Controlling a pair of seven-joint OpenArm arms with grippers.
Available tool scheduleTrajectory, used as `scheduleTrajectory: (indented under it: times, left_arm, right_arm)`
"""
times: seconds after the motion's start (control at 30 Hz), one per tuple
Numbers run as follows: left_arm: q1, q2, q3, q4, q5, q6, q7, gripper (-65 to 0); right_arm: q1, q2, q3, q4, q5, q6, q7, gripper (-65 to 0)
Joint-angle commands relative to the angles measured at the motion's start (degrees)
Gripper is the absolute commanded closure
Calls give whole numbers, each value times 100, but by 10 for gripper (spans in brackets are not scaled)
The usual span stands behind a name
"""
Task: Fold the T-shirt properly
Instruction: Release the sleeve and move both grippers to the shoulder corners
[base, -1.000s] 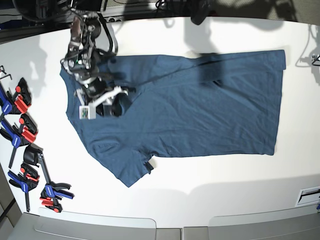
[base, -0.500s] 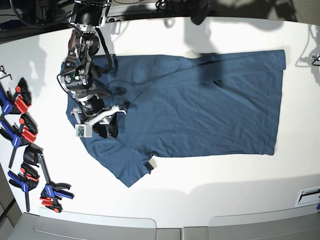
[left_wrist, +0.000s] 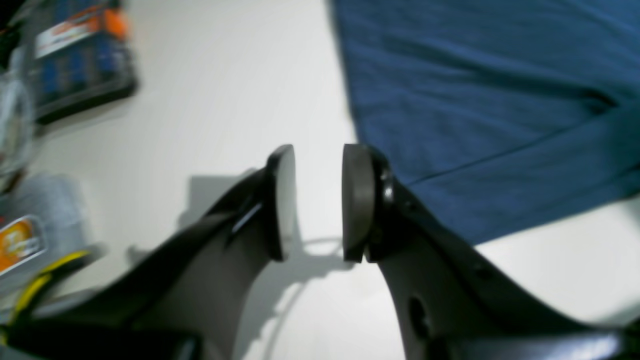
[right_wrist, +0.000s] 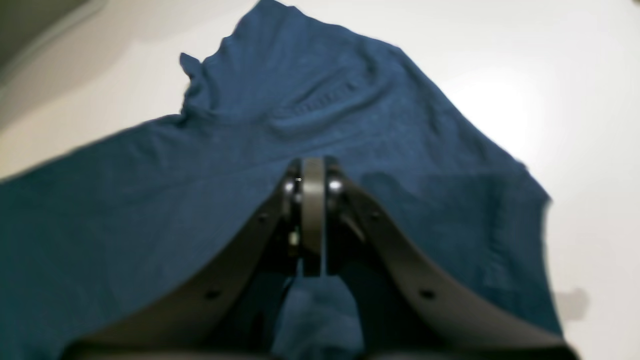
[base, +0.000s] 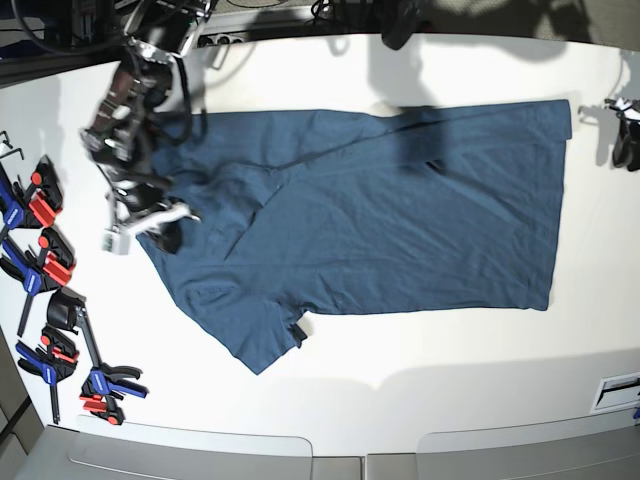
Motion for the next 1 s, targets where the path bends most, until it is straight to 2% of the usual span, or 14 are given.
scheduleTrajectory:
  times: [0.0,0.2,0.3,0.4,0.47,0.53,0.6,0.63,0.73,0.83,0.9,0.97]
  left_arm:
    - [2,-76,-52,79,-197,-116,-72,-147]
    - [2,293,17,79,-345,-348,39,-146]
    - [0,343,343,79,-317,-363,50,-146]
    - [-85,345,846,79,-116,-361,50,-146]
    - [-216,348,1204,79,168,-356,48,-135]
    - [-374,348,1521,79,407,-299,44,-93]
    - [-525,348,1779,79,662,-13,33,-15]
    - [-592,350,1888,79,839,157,11,0]
    - [-734,376,2164,50,1541,649,-203,0]
    - [-776,376,2291,-166,1891,1051,-514,0]
    - [-776,376,2291,-389,1884,1082,-577,0]
    - [-772,376,2291,-647,1882,1080,-549,0]
  right_arm:
    - [105,103,186,94,348,188,-11,0]
    - [74,417,1290,94,2157,800,-957,0]
    - [72,595,1611,94,2712,962,-1373,0]
    - [-52,732,1665,94,2940,1047,-1432,0]
    - [-170,765,1661,94,2944,1071,-1449,0]
    - [-313,769,1659,94,2946,1071,-1449,0]
    - [-481,769,1659,94,2944,1071,-1449,0]
    - [-570,769,1659,94,2940,1075,-1447,0]
    - [-835,767,1659,92,2846,1088,-1344,0]
    - [-1067,756,1541,92,2227,1139,-710,0]
    - [-1163,758,1381,92,1698,1132,-389,0]
    - [-1237,756,1185,92,1414,1126,-317,0]
